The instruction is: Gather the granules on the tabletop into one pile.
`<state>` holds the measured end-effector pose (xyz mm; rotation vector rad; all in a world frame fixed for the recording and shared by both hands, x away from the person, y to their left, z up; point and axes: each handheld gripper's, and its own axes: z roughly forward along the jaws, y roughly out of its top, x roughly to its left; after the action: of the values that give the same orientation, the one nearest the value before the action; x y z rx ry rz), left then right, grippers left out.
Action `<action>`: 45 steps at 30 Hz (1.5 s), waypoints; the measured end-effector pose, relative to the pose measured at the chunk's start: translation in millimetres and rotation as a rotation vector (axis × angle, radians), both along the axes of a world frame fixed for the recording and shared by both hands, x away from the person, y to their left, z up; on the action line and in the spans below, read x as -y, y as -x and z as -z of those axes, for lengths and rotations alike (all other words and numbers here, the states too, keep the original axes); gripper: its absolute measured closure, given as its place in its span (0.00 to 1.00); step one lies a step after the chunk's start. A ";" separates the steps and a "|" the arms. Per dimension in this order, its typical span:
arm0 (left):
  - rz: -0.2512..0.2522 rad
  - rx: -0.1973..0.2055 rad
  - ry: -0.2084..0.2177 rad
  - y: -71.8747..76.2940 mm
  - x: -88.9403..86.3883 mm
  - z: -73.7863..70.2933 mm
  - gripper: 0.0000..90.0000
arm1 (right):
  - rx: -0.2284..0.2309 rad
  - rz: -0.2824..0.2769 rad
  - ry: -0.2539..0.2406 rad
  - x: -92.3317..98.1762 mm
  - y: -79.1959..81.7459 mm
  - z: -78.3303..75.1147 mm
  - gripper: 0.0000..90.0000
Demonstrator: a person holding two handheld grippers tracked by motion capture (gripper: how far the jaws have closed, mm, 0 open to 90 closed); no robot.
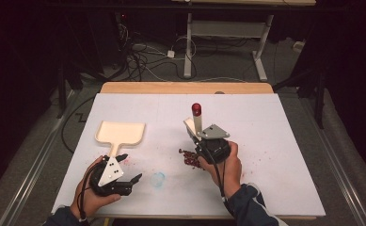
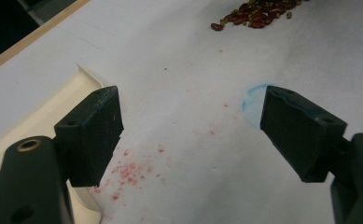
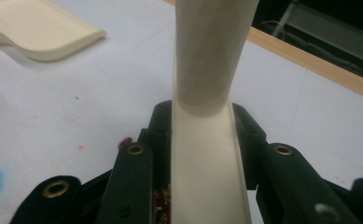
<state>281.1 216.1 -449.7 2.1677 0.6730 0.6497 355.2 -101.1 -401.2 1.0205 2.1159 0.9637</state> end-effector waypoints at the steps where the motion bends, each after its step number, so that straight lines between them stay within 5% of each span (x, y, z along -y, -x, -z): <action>1: -0.001 0.000 -0.002 -0.3 0.4 0.1 0.23 | -0.002 -0.017 -0.013 -1.0 0.0 -1.7 0.75; 6: -0.001 -0.004 -0.018 -1.3 2.5 1.3 0.23 | -0.044 -0.087 -0.056 -9.4 4.2 -2.9 0.75; 9: 0.001 -0.006 -0.035 -0.9 3.7 2.9 0.23 | 0.008 -0.184 0.027 -18.7 4.1 -2.0 0.75; 13: 0.013 -0.006 -0.058 -0.7 4.6 4.1 0.23 | 0.043 -0.369 0.114 -17.0 -17.9 3.3 0.75; 15: 0.012 -0.008 -0.060 -1.3 4.8 4.6 0.23 | 0.020 -0.427 0.153 -14.7 -34.8 9.6 0.75; 21: 0.003 -0.025 -0.066 -4.4 5.1 7.4 0.24 | 0.001 -0.556 0.167 -4.8 -62.5 24.7 0.75; 27: 0.000 -0.039 -0.083 -4.3 5.7 10.1 0.24 | -0.001 -0.678 0.144 4.9 -60.6 30.0 0.75; 30: -0.004 -0.040 -0.081 -3.7 5.6 10.5 0.24 | 0.025 -0.753 0.171 10.8 -50.3 33.0 0.74; 39: -0.007 -0.045 -0.086 -4.1 5.3 11.0 0.24 | 0.041 -0.852 0.167 37.7 -36.1 35.2 0.74; 45: -0.010 -0.043 -0.086 -4.2 5.6 10.3 0.24 | 0.049 -0.820 0.144 50.2 -32.5 33.2 0.74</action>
<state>285.3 210.6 -460.0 2.2641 0.6906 0.6494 387.7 -151.4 -434.4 0.0134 2.5492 1.1435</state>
